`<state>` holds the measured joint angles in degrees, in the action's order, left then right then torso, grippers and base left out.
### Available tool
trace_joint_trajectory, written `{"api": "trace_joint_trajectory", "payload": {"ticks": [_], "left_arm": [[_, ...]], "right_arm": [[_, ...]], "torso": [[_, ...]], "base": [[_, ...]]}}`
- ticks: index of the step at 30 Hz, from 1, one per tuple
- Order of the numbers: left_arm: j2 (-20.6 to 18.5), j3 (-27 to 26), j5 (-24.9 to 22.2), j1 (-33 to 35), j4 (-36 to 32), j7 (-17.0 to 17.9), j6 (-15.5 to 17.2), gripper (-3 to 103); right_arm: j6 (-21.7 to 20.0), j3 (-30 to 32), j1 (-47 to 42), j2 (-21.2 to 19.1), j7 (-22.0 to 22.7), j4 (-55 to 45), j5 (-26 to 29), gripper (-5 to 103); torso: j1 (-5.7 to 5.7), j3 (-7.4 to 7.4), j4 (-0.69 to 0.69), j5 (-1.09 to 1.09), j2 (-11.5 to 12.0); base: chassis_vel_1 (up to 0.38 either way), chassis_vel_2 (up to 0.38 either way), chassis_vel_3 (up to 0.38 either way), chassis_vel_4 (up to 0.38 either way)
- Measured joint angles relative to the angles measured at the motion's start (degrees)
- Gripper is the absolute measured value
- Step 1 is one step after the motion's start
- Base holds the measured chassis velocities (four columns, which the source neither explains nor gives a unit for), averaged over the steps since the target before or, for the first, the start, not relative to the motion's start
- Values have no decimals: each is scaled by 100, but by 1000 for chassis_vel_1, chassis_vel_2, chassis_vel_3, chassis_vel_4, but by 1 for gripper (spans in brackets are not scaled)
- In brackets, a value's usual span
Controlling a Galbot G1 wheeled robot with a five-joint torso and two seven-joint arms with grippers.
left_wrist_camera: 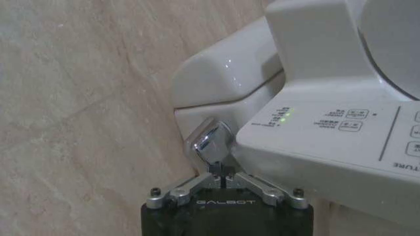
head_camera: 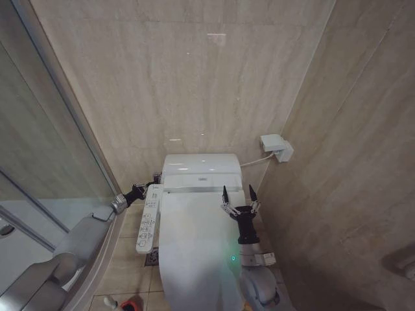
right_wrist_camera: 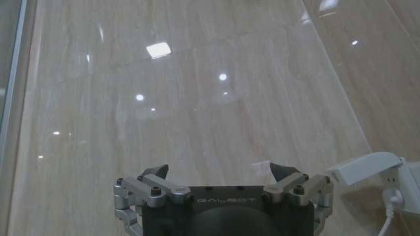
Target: Open the toilet lid, clean the toilet bowl with a toilet brush, close the toilet lid, and flush.
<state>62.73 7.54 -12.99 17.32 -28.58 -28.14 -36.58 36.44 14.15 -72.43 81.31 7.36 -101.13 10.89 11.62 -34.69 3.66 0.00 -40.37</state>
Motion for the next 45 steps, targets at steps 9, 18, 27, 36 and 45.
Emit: {"api": "trace_joint_trajectory", "payload": {"ticks": [9, 18, 27, 36, 45], "left_arm": [[18, 0, 3, -9, 17, 12, 13, 0], [30, 3, 3, -14, 20, 17, 16, 0], [18, 9, 5, -24, 24, 16, 18, 0], [26, 13, 7, -32, 36, 17, 22, 0], [77, 24, 7, -48, 61, 24, 24, 0]], "right_arm": [[0, -2, 1, 5, 1, 4, 0, 100], [0, 6, 2, 3, 4, 7, 0, 100], [-3, 7, 8, -9, 7, 8, 0, 100], [-6, 24, 16, -16, 13, 11, 5, 100], [-9, 35, 11, -29, 19, 4, 11, 100]], "torso": [[0, 0, 0, 0, 0], [0, 0, 0, 0, 0], [0, 0, 2, 0, 0], [0, 0, 1, 0, 0], [0, 0, 0, -1, 0]], "base": [[0, 0, 0, 0], [0, 0, 0, 0], [0, 0, 0, 0], [0, 0, 0, 0], [0, 0, 0, 0]]}}
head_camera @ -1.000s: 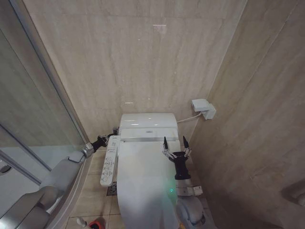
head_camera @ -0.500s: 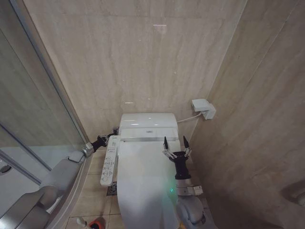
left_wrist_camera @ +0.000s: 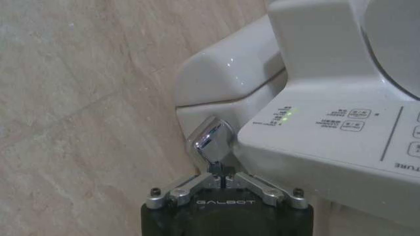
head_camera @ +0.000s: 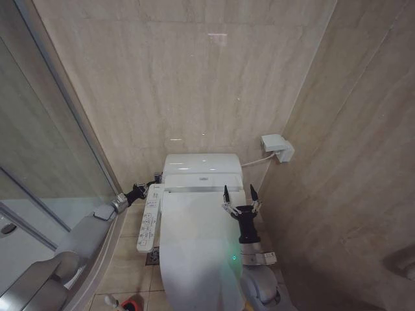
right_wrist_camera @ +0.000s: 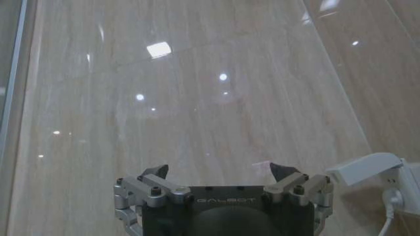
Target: Open the toilet lid, clean the toilet bowl with a toilet brush, close the toilet lid, and flush.
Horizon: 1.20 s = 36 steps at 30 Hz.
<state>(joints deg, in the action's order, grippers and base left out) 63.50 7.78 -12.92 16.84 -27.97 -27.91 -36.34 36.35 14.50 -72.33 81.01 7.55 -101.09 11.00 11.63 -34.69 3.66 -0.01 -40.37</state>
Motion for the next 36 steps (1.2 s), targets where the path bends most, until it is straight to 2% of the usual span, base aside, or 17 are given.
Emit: {"api": "trace_joint_trajectory", "payload": {"ticks": [14, 19, 21, 22, 23, 26, 27, 28, 30, 31, 33, 35, 36], "left_arm": [[-83, -32, -74, 132, -228, 44, 10, 0], [-400, -229, -346, 434, -938, 178, 47, 0], [-677, -375, -765, 732, -1435, 233, 73, 0], [-677, -375, -765, 732, -1435, 233, 73, 0], [-782, -434, -982, 862, -1624, 291, 82, 0], [-1094, -760, -1748, 1470, -2487, 672, 203, 0], [-1094, -760, -1748, 1470, -2487, 672, 203, 0], [-1149, -927, -1953, 1695, -2851, 808, 247, 0], [-1180, -1286, -2166, 2068, -3433, 1105, 277, 0], [-1180, -1286, -2166, 2068, -3433, 1105, 277, 0], [-1181, -1781, -2236, 2592, -4150, 1673, 424, 0], [-1137, -2278, -2252, 3160, -4951, 2250, 723, 0], [-1137, -2278, -2252, 3160, -4951, 2250, 723, 0]], "right_arm": [[0, 33, -27, -36, 9, -13, 12, 100], [2, 34, -33, -56, 11, -26, 14, 100], [2, 33, -22, -62, 14, -31, 20, 100], [2, 33, -22, -62, 14, -31, 20, 100], [2, 27, -17, -64, 14, -31, 22, 100], [4, 14, -1, -66, 14, -31, 24, 100], [4, 14, -1, -66, 14, -31, 24, 100], [3, 14, -1, -71, 13, -35, 23, 100], [4, 19, -10, -80, 13, -80, 23, 100], [4, 19, -10, -80, 13, -80, 23, 100], [5, 35, -51, -93, 12, -140, 19, 100], [15, 70, -101, -105, 9, -189, 9, 100], [15, 70, -101, -105, 9, -189, 9, 100]], "torso": [[2, -1, 4, 3, 1], [3, -1, 11, 4, 1], [4, -1, 11, 5, 2], [4, -1, 11, 5, 2], [4, -2, 8, 5, 2], [1, 0, 1, 2, 1], [1, 0, 1, 2, 1], [1, -1, -4, 3, 2], [0, 1, 2, 2, 0], [0, 1, 2, 2, 0], [0, 0, 4, 0, 0], [0, 1, 3, 2, 0], [0, 1, 3, 2, 0]], "base": [[0, 0, 0, 0], [0, 0, 0, 0], [0, 0, 0, 0], [0, 0, 0, 0], [0, 0, 0, 0], [0, 0, 0, 0], [0, 0, 0, 0], [0, 0, 0, 0], [0, 0, 0, 0], [0, 0, 0, 0], [0, 0, 0, 0], [0, 0, 0, 0], [0, 0, 0, 0]]}}
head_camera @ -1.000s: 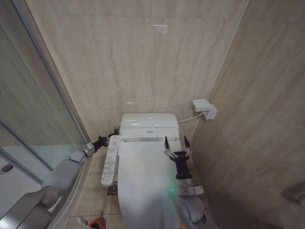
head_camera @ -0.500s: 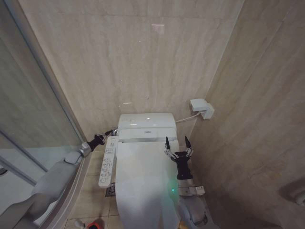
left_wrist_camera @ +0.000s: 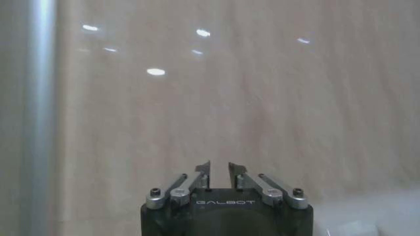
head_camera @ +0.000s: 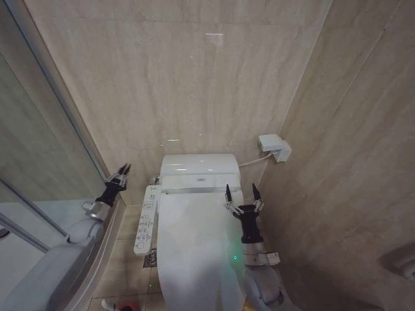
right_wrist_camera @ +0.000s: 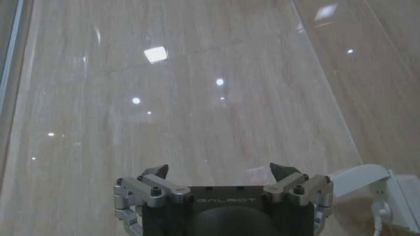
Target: Open the toilet lid, clean the toilet bowl with a toilet brush, close the toilet lid, and flush.
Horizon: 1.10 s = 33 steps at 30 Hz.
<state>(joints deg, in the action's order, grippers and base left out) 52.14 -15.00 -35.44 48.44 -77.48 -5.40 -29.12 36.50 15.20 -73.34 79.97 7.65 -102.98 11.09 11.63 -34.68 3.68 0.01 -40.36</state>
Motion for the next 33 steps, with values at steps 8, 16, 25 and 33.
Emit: {"api": "trace_joint_trajectory", "payload": {"ticks": [8, 16, 25, 33], "left_arm": [[372, -1629, 285, 2475, -3242, 1381, 1335, 55], [1270, -2830, 1188, 4352, -4851, 1763, 1528, 82], [1892, -3004, 1758, 4878, -5249, 1686, 1045, 100], [1963, -2914, 1898, 4888, -5284, 1631, 994, 100]], "right_arm": [[17, 297, -228, -18, 4, -220, -10, 100], [-5, 447, -413, 63, -62, -445, 3, 100], [-27, 701, -685, 179, -159, -662, 119, 100], [10, 855, -907, 232, -168, -775, 123, 100]], "torso": [[-1, 1, 0, -1, -1], [-1, 0, -6, -1, -1], [-1, 0, 1, -1, -1], [0, -1, -1, -1, 0]], "base": [[0, 0, 0, 0], [0, 0, 0, 0], [0, 0, 0, 0], [0, 0, 0, 0]]}}
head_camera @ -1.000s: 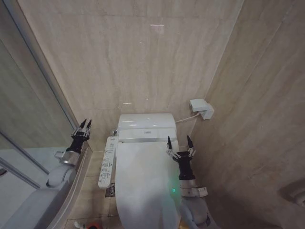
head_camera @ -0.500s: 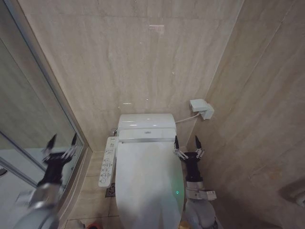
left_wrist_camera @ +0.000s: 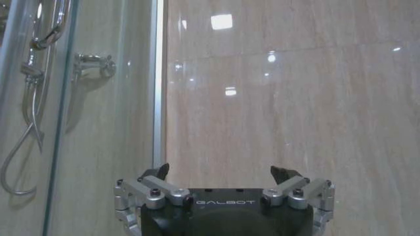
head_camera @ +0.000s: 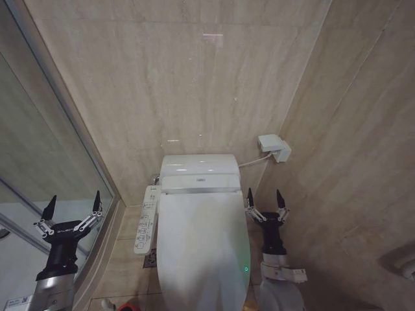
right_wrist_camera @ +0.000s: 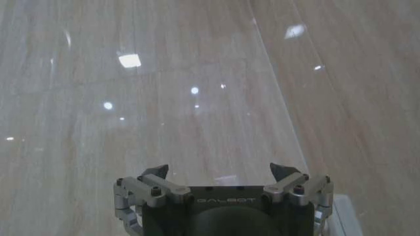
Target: Open the toilet lid, clean the toilet bowl with a toilet brush, close the toilet lid, and flush.
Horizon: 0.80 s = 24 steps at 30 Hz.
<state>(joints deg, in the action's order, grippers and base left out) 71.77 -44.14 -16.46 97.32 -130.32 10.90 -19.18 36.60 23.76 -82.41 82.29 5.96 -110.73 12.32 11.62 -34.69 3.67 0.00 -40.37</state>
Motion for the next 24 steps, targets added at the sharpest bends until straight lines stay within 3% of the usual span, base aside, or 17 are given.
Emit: {"api": "trace_joint_trajectory", "payload": {"ticks": [12, 23, 24], "left_arm": [[-37, 10, 17, 15, -11, -17, -60, 100], [-70, -55, -17, 17, -38, -17, -64, 100], [-71, -51, -17, 12, -40, -18, -62, 100]], "right_arm": [[35, 18, -136, 36, -8, -93, -22, 100], [69, 47, -209, 85, -7, -143, -112, 100], [77, 76, -211, 73, -7, -143, -109, 100]], "torso": [[2, -1, 0, 1, 1], [0, 0, 1, -4, 1], [0, 0, 1, 3, 0]], "base": [[68, -69, -78, 66], [232, -240, -241, 220], [280, -310, -280, 272]]}}
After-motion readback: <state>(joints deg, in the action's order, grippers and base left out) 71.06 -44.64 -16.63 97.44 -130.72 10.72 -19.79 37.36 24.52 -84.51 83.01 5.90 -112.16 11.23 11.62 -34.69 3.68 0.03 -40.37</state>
